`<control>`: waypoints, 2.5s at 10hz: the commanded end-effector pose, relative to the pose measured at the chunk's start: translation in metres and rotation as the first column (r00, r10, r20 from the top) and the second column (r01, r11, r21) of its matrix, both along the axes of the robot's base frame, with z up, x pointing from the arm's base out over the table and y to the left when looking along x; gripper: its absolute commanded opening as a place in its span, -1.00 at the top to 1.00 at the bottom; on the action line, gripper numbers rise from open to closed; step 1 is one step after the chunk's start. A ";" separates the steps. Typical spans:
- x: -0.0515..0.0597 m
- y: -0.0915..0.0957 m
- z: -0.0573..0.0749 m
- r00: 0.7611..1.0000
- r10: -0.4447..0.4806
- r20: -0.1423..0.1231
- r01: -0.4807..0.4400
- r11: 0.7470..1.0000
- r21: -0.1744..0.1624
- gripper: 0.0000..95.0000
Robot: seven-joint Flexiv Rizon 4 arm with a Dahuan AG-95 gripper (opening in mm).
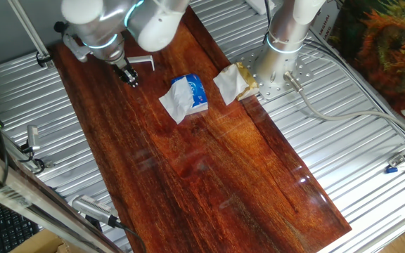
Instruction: Push the soccer ball into the goal
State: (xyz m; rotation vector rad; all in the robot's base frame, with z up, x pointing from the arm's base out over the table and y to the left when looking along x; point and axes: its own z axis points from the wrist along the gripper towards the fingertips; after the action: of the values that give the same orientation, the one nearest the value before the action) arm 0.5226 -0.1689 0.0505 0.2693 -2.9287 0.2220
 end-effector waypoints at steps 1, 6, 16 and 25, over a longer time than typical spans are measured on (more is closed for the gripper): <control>-0.004 -0.004 0.006 0.999 -0.026 -0.031 0.024 0.999 -0.048 -0.60; -0.009 -0.011 0.019 0.997 -0.020 -0.070 0.014 0.996 -0.087 -0.20; -0.009 -0.011 0.019 0.997 -0.020 -0.070 0.014 0.996 -0.087 -0.20; -0.019 -0.027 0.022 0.993 -0.039 -0.114 0.021 0.988 -0.153 1.00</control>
State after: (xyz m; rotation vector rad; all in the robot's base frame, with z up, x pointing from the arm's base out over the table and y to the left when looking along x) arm 0.5094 -0.1872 0.0703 0.2294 -2.8307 0.3354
